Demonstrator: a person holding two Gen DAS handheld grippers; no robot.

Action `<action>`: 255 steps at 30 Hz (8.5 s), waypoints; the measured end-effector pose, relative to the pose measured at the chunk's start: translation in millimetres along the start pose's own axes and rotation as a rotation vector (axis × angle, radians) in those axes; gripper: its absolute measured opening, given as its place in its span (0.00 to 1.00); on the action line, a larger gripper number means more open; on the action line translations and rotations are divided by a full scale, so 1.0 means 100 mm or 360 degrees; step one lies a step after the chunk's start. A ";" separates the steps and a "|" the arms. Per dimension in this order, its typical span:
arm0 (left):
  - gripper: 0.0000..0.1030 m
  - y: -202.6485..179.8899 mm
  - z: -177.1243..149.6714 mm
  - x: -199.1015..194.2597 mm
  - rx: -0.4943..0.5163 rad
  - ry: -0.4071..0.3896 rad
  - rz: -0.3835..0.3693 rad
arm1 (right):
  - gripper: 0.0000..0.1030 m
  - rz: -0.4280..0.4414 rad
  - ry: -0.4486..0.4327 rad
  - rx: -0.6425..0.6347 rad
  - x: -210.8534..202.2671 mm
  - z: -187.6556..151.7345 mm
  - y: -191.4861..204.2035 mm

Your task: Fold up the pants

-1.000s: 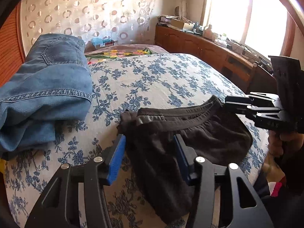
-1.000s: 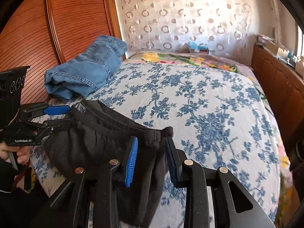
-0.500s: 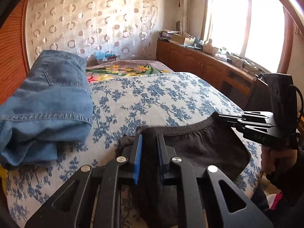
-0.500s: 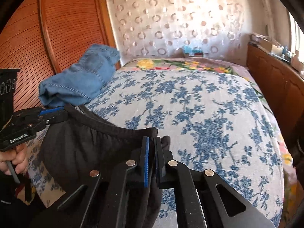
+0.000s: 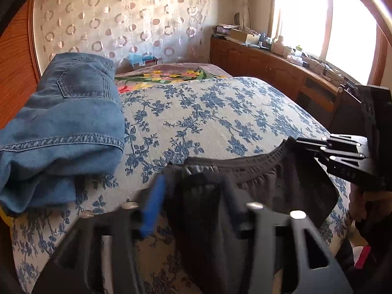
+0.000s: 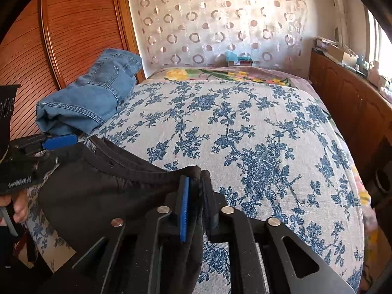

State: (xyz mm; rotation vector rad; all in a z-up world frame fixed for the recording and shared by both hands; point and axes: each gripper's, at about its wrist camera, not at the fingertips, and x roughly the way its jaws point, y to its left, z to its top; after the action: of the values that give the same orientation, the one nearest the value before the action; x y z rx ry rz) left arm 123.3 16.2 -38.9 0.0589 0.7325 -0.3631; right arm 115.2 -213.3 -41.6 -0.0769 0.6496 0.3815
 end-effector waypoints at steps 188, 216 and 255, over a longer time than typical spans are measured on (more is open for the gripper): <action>0.17 0.81 0.49 -0.66 -0.0250 -0.0322 0.0040 | 0.14 0.0340 -0.0211 -0.0321 -0.03 1.02 0.39; 0.17 1.76 0.53 -0.55 -0.0593 -0.0381 0.0280 | 0.14 0.0461 -0.0193 -0.0820 1.55 2.49 1.08; 0.57 1.83 0.60 -0.47 -0.0484 -0.0278 0.0385 | 0.33 0.0692 -0.0087 -0.0610 1.86 2.53 0.93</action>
State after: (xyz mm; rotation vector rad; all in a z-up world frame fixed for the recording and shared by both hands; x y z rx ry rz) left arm 192.9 191.4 23.2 -0.1685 0.5930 -0.0228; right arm 362.0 -19.2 51.7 -0.2917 0.5299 0.9231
